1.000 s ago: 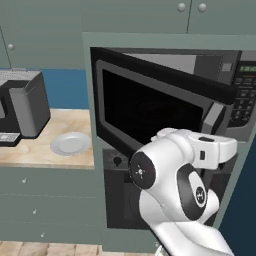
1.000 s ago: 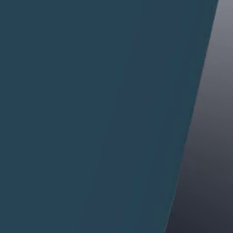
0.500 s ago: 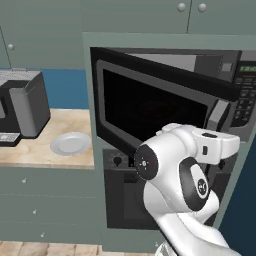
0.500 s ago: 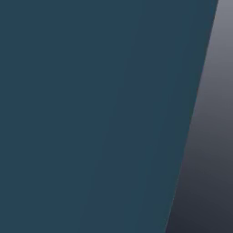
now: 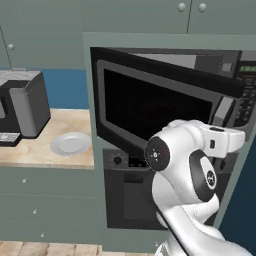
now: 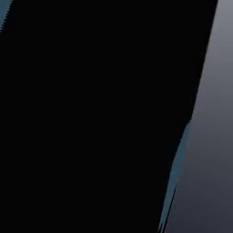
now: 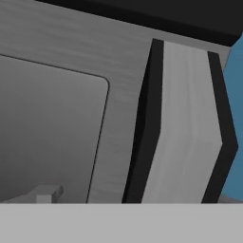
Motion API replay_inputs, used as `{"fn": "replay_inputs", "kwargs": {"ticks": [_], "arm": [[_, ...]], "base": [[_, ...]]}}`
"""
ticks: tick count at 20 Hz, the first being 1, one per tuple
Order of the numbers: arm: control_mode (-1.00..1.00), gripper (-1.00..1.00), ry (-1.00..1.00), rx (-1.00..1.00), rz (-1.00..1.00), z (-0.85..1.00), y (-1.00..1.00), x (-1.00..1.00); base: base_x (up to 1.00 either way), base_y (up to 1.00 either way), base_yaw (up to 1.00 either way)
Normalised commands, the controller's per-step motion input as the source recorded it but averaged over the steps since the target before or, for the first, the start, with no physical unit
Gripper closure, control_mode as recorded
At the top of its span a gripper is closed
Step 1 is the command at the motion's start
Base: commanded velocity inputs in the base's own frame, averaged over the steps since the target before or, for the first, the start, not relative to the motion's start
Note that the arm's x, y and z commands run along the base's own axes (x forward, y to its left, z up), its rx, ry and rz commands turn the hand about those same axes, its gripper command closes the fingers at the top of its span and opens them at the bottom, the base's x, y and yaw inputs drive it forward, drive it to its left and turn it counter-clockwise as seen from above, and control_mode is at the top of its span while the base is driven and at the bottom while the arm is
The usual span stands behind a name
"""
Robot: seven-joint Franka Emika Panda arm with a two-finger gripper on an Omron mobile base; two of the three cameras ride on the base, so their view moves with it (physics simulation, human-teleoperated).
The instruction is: Pick the carrot from the counter and place it in the microwave. Then turn on the microwave.
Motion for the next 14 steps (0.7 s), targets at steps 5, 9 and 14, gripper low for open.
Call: {"fn": "replay_inputs", "kwargs": {"ticks": [5, 9, 14], "arm": [[-1.0, -1.0, -0.04, -0.05, 0.0, -0.22, -0.34, 0.33], [-1.0, -1.0, -0.04, -0.05, 0.01, -0.23, -0.34, 0.29], [-1.0, -1.0, -0.08, -0.09, 0.02, -0.28, -0.3, 0.24]], "base": [[0.0, 0.0, 0.0], [0.0, 0.0, 0.0], [0.0, 0.0, 0.0]]}}
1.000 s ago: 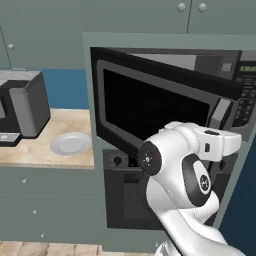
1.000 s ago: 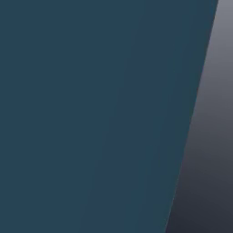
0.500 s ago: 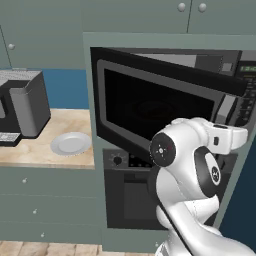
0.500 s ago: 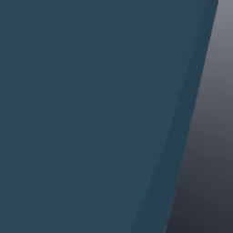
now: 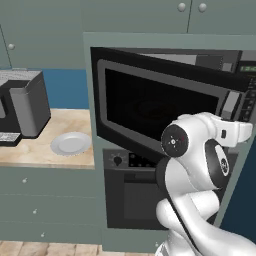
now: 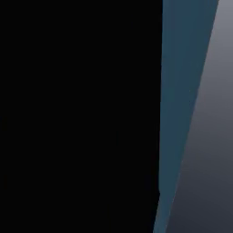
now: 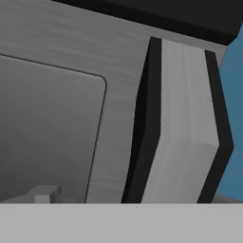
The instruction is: Pick the carrot from the counter and place it in the microwave. Then turn on the microwave.
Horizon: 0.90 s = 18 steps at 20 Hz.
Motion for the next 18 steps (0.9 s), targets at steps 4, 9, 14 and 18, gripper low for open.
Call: {"fn": "replay_inputs", "kwargs": {"ticks": [4, 9, 14, 18], "arm": [[-1.0, -1.0, -0.08, -0.09, 0.02, -0.27, -0.28, 0.25], [-1.0, -1.0, -0.08, -0.09, 0.02, -0.26, -0.3, 0.28], [-1.0, -1.0, -0.1, -0.08, 0.03, -0.28, -0.31, 0.25], [-1.0, -1.0, -0.13, -0.09, 0.05, -0.27, -0.28, 0.15]], "base": [[0.0, 0.0, 0.0], [0.0, 0.0, 0.0], [0.0, 0.0, 0.0], [0.0, 0.0, 0.0]]}}
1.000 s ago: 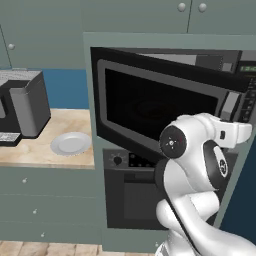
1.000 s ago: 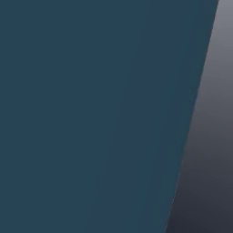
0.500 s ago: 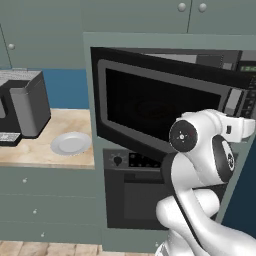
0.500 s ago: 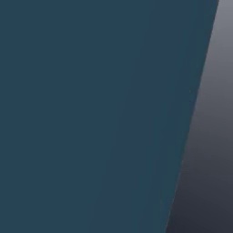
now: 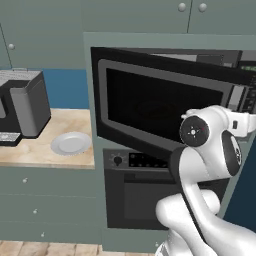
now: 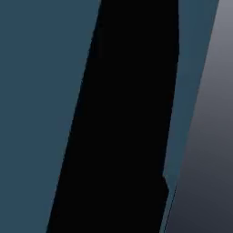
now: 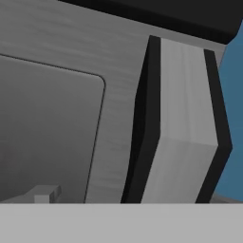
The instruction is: Pick the carrot from the counter and place it in the microwave. Then turn on the microwave.
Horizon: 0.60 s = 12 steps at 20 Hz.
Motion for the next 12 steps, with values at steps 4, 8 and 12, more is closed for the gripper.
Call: {"fn": "replay_inputs", "kwargs": {"ticks": [4, 8, 12], "arm": [[-1.0, -1.0, -0.16, -0.1, 0.04, -0.29, -0.24, 0.1], [-1.0, -1.0, -0.21, -0.11, 0.03, -0.28, -0.23, 0.07], [-1.0, -1.0, -0.24, -0.1, 0.03, -0.27, -0.26, 0.03]], "base": [[0.0, 0.0, 0.0], [0.0, 0.0, 0.0], [0.0, 0.0, 0.0]]}}
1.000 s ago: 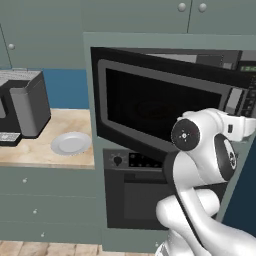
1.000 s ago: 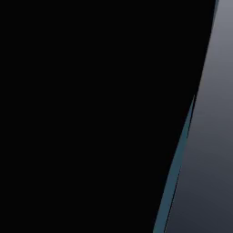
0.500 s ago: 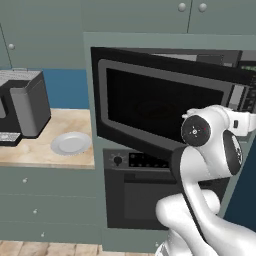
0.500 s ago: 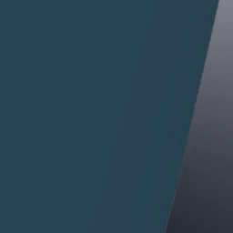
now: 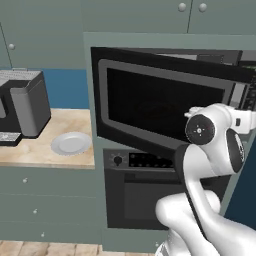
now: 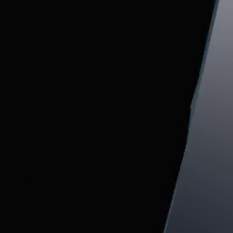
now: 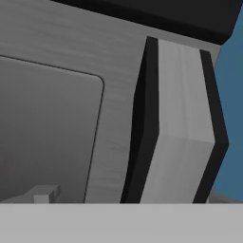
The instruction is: Pick the carrot from the counter and place it in the microwave. Then turn on the microwave.
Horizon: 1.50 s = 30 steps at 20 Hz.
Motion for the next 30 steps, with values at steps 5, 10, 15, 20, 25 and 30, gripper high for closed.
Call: {"fn": "replay_inputs", "kwargs": {"ticks": [5, 10, 15, 20, 25, 30], "arm": [[-1.0, -1.0, -0.27, -0.09, 0.03, -0.3, -0.25, 0.02], [-1.0, -1.0, -0.31, -0.08, 0.04, -0.31, -0.23, 0.01], [-1.0, -1.0, -0.31, -0.08, 0.06, -0.35, -0.2, 0.03], [-1.0, -1.0, -0.28, -0.08, 0.06, -0.4, -0.22, 0.08], [-1.0, -1.0, -0.21, -0.05, 0.07, -0.38, -0.31, 0.11], [-1.0, -1.0, -0.17, -0.05, 0.09, -0.34, -0.3, 0.01]], "base": [[0.0, 0.0, 0.0], [0.0, 0.0, 0.0], [0.0, 0.0, 0.0], [0.0, 0.0, 0.0], [0.0, 0.0, 0.0], [0.0, 0.0, 0.0]]}}
